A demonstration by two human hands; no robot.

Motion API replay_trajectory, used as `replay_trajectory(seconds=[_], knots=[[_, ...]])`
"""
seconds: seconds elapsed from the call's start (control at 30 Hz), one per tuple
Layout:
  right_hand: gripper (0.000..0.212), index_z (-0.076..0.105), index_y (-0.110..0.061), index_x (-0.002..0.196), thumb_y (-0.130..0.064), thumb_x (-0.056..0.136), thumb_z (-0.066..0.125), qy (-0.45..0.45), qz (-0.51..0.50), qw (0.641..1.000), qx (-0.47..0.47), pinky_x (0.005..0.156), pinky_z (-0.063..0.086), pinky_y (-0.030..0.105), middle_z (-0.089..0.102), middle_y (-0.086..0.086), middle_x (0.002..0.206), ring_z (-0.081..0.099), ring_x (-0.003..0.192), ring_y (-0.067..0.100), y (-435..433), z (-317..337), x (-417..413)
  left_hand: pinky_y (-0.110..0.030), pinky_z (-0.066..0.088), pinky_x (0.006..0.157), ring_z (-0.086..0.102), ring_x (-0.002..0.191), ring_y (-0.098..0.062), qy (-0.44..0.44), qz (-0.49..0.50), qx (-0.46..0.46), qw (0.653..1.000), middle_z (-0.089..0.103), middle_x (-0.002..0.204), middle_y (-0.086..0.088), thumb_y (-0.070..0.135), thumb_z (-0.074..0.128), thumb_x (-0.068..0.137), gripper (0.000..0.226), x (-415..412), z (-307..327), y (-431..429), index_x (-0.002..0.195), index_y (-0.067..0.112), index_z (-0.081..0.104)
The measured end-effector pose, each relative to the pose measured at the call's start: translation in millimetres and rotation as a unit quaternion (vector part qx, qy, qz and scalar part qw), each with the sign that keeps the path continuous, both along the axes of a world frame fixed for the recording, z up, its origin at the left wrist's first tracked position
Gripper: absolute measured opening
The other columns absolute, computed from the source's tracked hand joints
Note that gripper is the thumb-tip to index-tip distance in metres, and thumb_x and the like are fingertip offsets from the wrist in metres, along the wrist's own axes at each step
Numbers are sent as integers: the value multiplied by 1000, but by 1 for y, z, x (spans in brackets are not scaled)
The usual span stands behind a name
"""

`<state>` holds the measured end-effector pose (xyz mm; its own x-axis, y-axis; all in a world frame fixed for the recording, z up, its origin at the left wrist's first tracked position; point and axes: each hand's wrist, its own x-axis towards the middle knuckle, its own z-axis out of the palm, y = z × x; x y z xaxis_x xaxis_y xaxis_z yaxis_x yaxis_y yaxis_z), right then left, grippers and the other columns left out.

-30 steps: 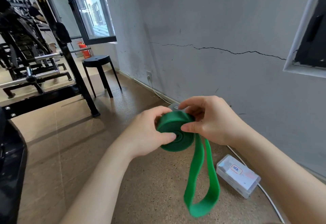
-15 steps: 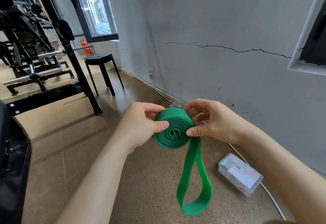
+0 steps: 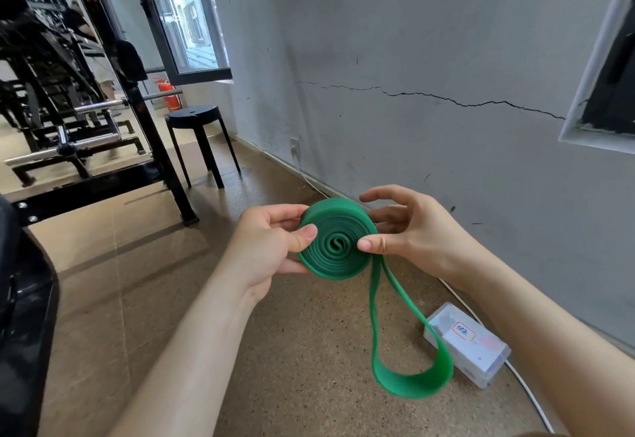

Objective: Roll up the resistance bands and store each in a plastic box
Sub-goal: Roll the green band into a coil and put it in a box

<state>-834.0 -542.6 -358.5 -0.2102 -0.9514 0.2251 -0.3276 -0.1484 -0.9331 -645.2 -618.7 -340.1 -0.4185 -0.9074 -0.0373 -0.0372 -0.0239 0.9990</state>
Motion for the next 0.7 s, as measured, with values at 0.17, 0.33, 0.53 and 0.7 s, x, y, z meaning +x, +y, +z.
replay_trajectory(seconds=[0.17,0.33,0.53,0.7], knots=[[56,57,-36,107,-15,66,88,90,-49,995,5,87,57,39,75,0,91,72,79,13,1,7,-1,-38,59,66,70,84,-18,-34,-25,-17,999,69,102,-6,-5,60,88,26,-4,-2,3,106,14,63],[64,49,-35,121,-18,69,84,346,-53,937,25,81,52,32,66,-18,90,54,73,4,6,17,11,-31,37,101,47,124,-18,-437,-87,-427,787,51,133,8,29,67,82,61,-15,6,21,137,35,41],[70,45,-35,119,-17,66,87,302,-24,953,5,78,53,31,72,-14,95,60,73,4,6,13,15,-31,50,86,62,98,-19,-370,-33,-367,853,69,101,9,27,77,73,37,-13,8,20,108,35,67],[60,52,-34,103,-15,62,91,144,-38,988,-45,78,55,34,70,-5,92,66,88,16,4,10,4,-31,56,85,68,84,-8,-223,-21,-237,945,72,91,6,7,80,71,36,-7,-1,6,101,25,72]])
